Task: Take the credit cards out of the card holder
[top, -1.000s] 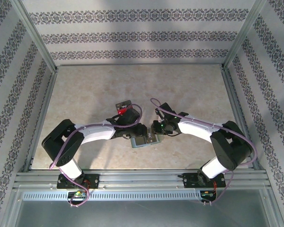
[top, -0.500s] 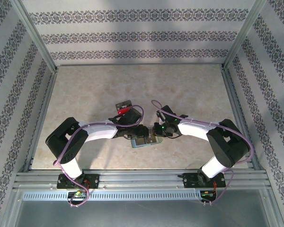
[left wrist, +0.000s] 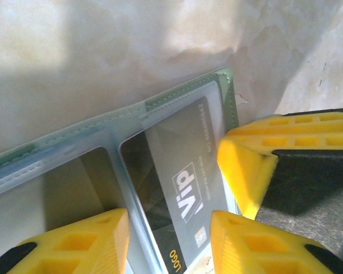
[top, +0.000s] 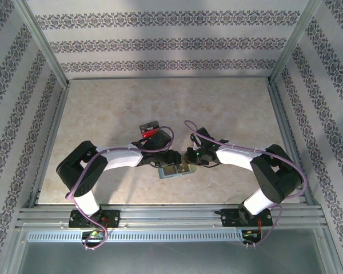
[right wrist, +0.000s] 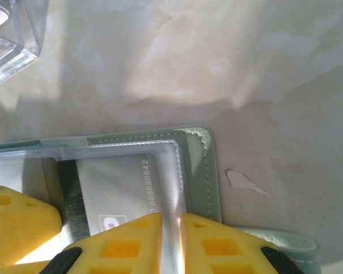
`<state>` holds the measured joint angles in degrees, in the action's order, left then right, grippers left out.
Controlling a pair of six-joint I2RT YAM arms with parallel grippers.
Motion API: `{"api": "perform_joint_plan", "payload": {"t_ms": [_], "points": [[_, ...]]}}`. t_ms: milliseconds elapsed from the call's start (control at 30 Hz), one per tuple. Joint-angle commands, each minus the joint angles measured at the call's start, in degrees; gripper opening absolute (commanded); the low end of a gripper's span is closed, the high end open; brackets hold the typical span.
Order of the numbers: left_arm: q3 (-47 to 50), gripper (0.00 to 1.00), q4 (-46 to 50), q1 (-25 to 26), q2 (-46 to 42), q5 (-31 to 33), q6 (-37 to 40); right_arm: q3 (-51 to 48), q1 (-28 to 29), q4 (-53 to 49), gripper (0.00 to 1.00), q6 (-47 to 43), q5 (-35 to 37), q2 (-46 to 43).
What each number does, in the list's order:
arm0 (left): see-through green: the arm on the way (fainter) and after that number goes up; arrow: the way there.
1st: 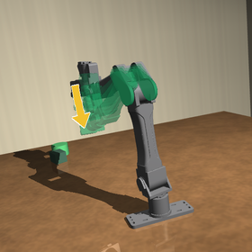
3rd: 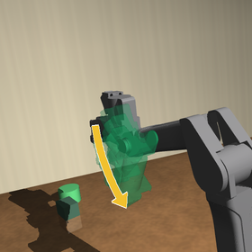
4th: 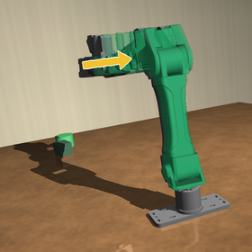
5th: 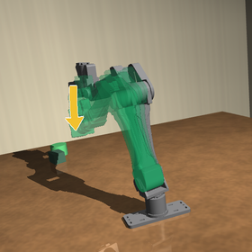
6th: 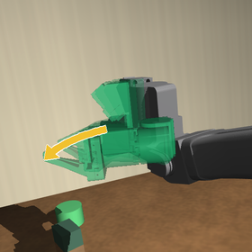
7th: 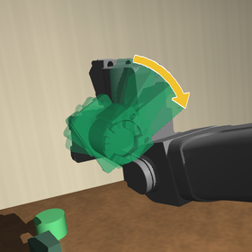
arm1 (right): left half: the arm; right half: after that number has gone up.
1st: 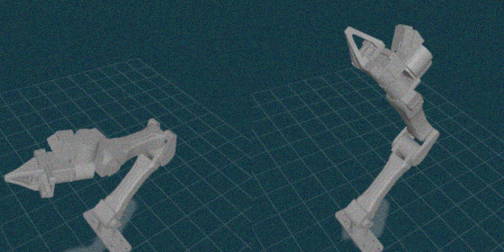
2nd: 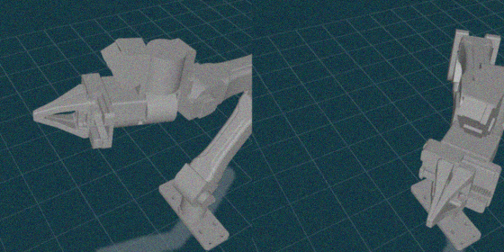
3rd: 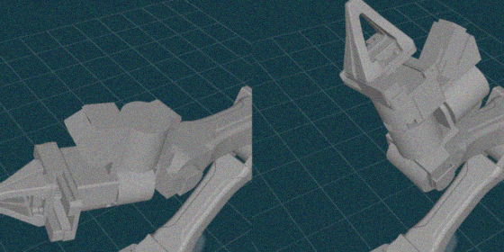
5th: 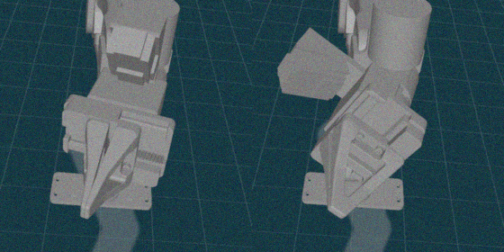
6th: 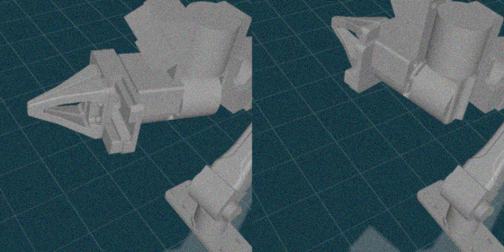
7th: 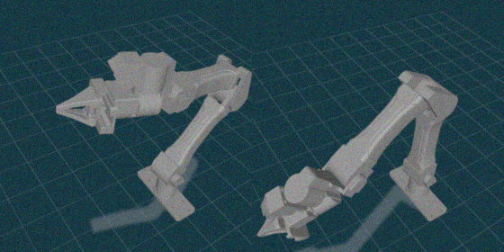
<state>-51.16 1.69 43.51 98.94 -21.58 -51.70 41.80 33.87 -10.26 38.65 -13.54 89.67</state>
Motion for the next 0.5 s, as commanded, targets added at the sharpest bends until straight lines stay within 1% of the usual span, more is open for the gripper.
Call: {"api": "perform_joint_plan", "payload": {"t_ms": [0,133,200,333,467], "points": [[0.9,0.41,2.3,-0.1,-1.3,1.4,-1.6,-0.4,-0.2,-4.0,0.18,-0.3,2.5,-2.9],[0.9,0.41,1.6,-0.4,-0.9,0.8,-1.8,-0.4,-0.3,-7.4,0.2,-1.0,6.5,-6.6],[0.6,0.41,1.7,-0.4,-0.9,0.7,-1.5,-0.7,-0.4,-7.9,0.22,-1.4,7.3,-7.6],[0.1,0.4,1.9,-0.4,-0.6,0.1,-1.3,-0.7,-0.3,-7.3,0.24,-1.9,6.0,-7.0],[-0.1,0.4,1.7,-0.5,-0.2,-0.3,-1.5,0.2,1.2,-6.2,0.29,-2.3,5.0,-5.3]]}}
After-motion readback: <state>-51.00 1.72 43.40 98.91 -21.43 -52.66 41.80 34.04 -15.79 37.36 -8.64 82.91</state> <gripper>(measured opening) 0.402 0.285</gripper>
